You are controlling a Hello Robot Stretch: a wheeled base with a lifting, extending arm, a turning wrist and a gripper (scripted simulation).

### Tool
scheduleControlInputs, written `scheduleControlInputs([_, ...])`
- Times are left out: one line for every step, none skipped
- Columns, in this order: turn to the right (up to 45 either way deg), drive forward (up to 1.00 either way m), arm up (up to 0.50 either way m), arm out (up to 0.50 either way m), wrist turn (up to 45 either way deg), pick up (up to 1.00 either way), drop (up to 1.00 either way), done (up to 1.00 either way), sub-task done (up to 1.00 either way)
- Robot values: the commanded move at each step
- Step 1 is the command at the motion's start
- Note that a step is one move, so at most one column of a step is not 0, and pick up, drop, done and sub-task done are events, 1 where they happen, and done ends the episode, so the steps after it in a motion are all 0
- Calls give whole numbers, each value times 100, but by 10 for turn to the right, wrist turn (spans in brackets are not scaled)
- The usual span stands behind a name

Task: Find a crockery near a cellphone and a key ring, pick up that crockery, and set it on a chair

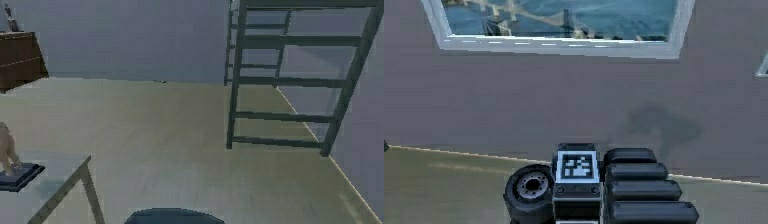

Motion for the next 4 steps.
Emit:
scheduleControlInputs([450, 0, 0, 0, 0, 0, 0, 0, 0])
scheduleControlInputs([450, 0, 0, 0, 0, 0, 0, 0, 0])
scheduleControlInputs([210, 0, 0, 0, 0, 0, 0, 0, 0])
scheduleControlInputs([-450, 0, 0, 0, 0, 0, 0, 0, 0])
